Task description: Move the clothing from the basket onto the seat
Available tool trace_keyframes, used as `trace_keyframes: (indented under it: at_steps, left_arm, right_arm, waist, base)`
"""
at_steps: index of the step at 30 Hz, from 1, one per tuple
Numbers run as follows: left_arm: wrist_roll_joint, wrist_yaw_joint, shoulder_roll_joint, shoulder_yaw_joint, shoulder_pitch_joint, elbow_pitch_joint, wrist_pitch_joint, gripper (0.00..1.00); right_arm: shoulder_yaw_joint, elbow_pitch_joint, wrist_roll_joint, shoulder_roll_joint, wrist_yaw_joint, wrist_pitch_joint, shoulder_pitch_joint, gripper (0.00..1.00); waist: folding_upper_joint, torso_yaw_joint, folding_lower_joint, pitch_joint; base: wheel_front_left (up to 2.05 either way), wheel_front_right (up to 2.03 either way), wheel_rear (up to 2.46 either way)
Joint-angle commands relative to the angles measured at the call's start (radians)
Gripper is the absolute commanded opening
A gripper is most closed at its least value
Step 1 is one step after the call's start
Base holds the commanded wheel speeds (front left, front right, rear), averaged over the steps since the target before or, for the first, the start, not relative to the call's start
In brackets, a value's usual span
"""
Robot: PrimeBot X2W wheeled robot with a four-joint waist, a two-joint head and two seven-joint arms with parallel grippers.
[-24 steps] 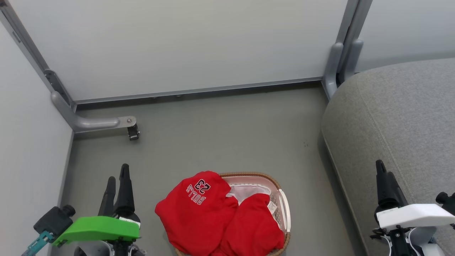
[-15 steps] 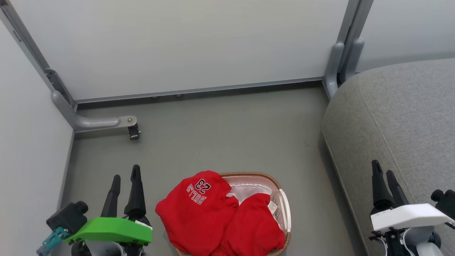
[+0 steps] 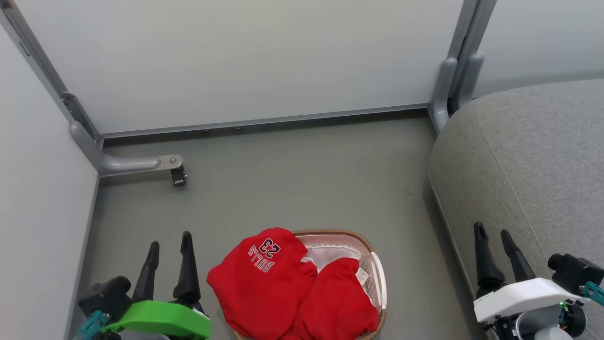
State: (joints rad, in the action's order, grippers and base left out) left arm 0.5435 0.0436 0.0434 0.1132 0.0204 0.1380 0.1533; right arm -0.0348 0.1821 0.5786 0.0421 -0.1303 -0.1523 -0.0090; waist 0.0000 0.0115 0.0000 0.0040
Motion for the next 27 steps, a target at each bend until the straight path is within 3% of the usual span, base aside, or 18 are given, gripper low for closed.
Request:
trace_keyframes:
  at_steps: [1,27]
  left_arm:
    - [-0.031,-0.004,0.007,0.004,0.016,-0.001,0.011,1.00]
    - [-0.235,-0.011,0.009,0.033,0.037,0.062,0.069,1.00]
  right_arm:
    - [0.004,-0.004,-0.033,0.007,-0.001,-0.012,0.003,1.00]
    - [0.058,0.021,-0.286,0.009,-0.001,-0.071,0.017,1.00]
  waist:
    - [0.0000,0.000,0.0000,-0.001]
    - [0.0000,0.014,0.0000,-0.004]
  base:
    - [0.00,0.00,0.00]
    - [0.00,0.00,0.00]
